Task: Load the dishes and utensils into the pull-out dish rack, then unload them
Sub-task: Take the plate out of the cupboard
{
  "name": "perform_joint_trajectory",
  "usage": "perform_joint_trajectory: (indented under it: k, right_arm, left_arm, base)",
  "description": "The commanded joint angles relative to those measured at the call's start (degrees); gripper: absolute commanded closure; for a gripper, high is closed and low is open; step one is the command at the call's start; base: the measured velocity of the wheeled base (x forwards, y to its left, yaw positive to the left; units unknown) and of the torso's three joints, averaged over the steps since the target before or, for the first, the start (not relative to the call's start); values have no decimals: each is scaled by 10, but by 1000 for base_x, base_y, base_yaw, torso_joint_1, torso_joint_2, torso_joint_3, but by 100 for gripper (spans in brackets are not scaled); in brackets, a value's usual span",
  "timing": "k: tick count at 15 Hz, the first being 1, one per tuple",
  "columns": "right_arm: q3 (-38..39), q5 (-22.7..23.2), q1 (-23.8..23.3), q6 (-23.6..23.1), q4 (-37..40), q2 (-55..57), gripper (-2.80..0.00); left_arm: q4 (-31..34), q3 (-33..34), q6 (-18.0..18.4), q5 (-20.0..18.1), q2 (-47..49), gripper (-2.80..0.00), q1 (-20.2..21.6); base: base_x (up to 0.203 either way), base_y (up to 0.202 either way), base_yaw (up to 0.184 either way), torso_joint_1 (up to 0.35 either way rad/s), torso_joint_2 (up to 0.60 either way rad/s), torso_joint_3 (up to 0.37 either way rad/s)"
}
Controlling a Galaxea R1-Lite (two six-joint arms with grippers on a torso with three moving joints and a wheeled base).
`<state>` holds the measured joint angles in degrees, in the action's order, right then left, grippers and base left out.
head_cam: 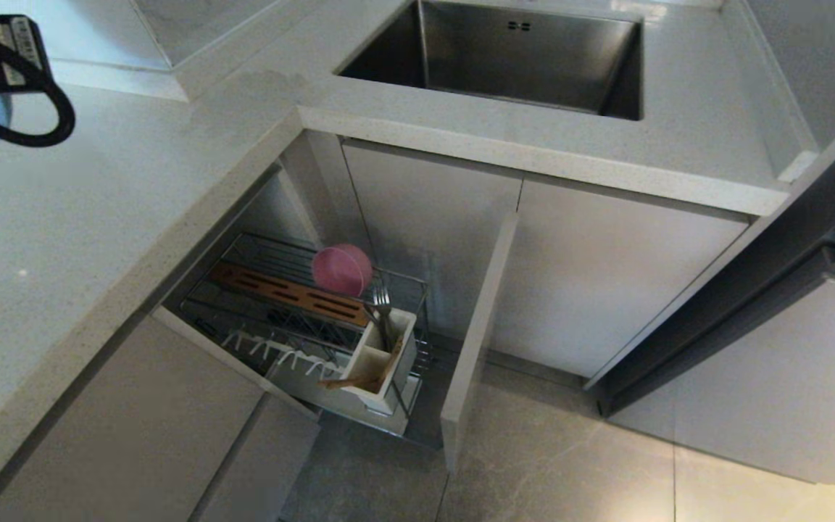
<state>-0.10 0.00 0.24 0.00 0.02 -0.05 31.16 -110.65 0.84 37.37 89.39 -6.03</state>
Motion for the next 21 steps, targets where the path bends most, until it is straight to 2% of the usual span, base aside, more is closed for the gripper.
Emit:
perform_joint_trajectory:
  k: [1, 3, 7, 9, 16, 21]
  right_arm:
    - [0, 0, 0, 0, 0, 0, 0]
    - [0, 0, 0, 0, 1, 0, 0]
    - [0, 0, 0, 0, 0, 0, 0]
    - [0, 0, 0, 0, 1, 0, 0]
    - [0, 0, 0, 0, 0, 0, 0]
    - [0, 0, 0, 0, 0, 0, 0]
  left_arm:
    - [60, -4, 25, -11, 10, 0, 43]
    - [126, -6, 53, -21, 31, 0, 64]
    - [159, -6, 106, -27, 55, 0, 85]
    - [190, -6, 150, -23, 66, 0, 92]
    - [206, -7, 211, -13, 114, 0, 127]
    - [208, -8, 217, 8, 130, 0, 123]
  base:
    - [0, 0, 0, 0, 0, 0]
    - [0, 0, 0, 0, 0, 0]
    - [0, 0, 0, 0, 0, 0]
    - [0, 0, 0, 0, 0, 0]
    - [0, 0, 0, 0, 0, 0]
    - [0, 0, 0, 0, 0, 0]
